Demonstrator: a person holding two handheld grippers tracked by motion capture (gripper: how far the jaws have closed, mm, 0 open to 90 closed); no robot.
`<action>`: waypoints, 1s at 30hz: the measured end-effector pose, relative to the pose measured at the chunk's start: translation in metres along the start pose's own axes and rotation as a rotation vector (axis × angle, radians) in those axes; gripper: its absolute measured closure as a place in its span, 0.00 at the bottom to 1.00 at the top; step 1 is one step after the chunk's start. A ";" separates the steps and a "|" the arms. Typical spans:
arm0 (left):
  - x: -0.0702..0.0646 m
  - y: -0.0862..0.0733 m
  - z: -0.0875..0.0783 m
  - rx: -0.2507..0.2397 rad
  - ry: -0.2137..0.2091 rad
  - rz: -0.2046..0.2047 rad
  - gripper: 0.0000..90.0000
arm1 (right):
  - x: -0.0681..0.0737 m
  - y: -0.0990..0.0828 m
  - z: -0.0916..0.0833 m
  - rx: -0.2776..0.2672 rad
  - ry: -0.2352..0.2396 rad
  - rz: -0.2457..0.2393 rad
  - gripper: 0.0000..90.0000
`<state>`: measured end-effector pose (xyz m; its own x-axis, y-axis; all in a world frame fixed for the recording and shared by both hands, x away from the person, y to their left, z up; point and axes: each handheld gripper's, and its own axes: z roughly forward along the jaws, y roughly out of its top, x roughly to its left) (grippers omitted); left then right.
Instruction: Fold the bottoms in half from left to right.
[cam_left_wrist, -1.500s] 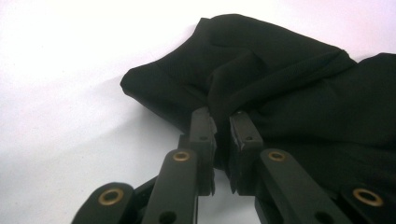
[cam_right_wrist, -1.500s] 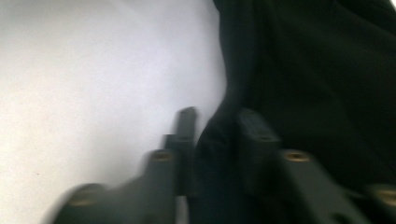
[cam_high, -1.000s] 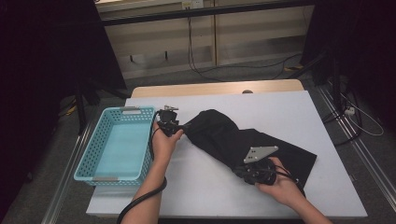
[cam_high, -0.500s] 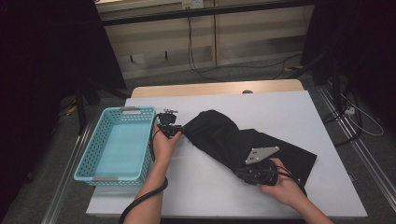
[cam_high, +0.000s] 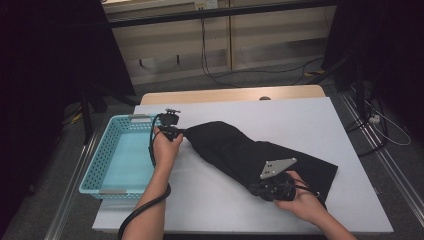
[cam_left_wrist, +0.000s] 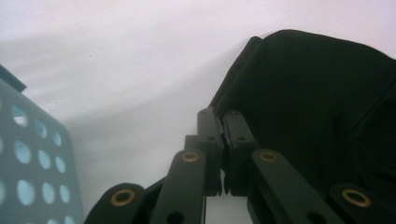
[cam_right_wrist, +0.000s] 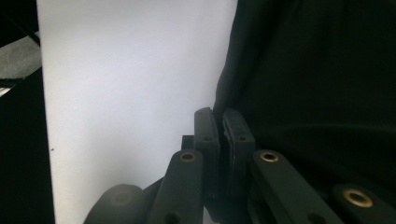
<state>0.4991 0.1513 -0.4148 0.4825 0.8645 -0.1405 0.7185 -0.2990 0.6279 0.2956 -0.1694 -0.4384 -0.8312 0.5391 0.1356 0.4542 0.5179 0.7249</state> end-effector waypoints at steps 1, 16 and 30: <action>0.000 -0.001 0.000 -0.003 0.001 0.001 0.97 | 0.001 0.000 0.000 0.002 0.000 -0.004 0.96; -0.019 -0.023 0.004 -0.045 -0.048 0.034 0.32 | 0.003 -0.002 0.004 0.002 -0.005 0.004 0.88; -0.030 -0.043 0.002 -0.077 -0.063 0.110 0.18 | -0.039 -0.009 -0.044 -0.093 -0.241 0.165 0.46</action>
<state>0.4546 0.1377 -0.4393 0.5887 0.8003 -0.1134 0.6198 -0.3569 0.6989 0.3093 -0.2242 -0.4206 -0.6436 0.7588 0.1001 0.5359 0.3534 0.7668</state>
